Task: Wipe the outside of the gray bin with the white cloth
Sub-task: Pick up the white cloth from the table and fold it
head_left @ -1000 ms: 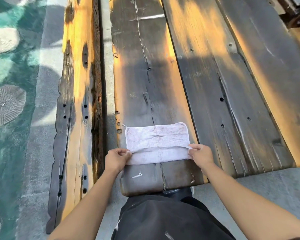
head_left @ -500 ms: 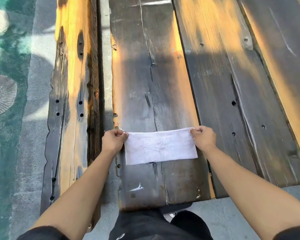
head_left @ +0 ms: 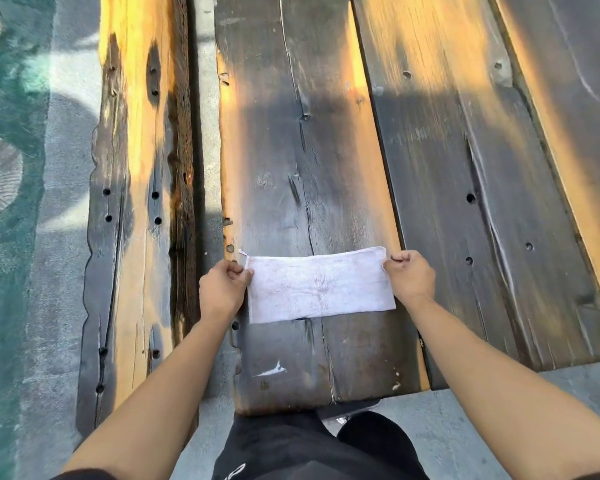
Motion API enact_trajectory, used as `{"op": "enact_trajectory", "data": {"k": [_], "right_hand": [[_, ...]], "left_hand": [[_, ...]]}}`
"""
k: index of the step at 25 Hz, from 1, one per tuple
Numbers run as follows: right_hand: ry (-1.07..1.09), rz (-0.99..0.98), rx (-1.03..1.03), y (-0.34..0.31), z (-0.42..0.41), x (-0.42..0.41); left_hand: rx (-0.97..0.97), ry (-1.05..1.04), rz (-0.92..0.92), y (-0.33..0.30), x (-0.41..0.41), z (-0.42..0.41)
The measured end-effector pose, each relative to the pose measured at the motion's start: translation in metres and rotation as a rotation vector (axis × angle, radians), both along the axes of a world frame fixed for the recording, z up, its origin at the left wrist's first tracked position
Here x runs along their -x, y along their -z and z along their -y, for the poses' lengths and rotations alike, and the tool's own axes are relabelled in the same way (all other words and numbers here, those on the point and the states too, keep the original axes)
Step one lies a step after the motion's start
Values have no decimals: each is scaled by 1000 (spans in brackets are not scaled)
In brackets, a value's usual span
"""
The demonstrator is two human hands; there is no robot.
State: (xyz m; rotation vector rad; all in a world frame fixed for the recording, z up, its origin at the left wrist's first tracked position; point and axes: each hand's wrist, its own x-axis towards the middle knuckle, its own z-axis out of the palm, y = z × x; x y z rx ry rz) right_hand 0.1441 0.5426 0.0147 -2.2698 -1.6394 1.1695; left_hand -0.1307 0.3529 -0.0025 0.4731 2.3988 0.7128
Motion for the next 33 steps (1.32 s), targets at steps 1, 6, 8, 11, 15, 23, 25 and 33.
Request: {"op": "enact_trajectory", "data": {"k": [1, 6, 8, 11, 15, 23, 25, 33], "right_hand": [[-30, 48, -1, -1, 7, -4], [-137, 203, 13, 2, 48, -28], [-116, 151, 48, 4, 58, -33], [-74, 83, 93, 3, 65, -35], [5, 21, 134, 7, 67, -38], [321, -245, 211, 1, 77, -55], [392, -276, 208, 0, 84, -60], [472, -489, 382, -12, 100, -50]], "left_hand": [[29, 10, -2, 1, -5, 8], [120, -38, 116, 6, -35, 51], [101, -100, 182, 3, -46, 58], [93, -163, 209, 0, -56, 62], [83, -188, 263, -1, -58, 58], [-76, -476, 484, 5, -62, 83], [-73, -515, 519, 4, -66, 92], [-44, -425, 614, 0, -71, 97]]}}
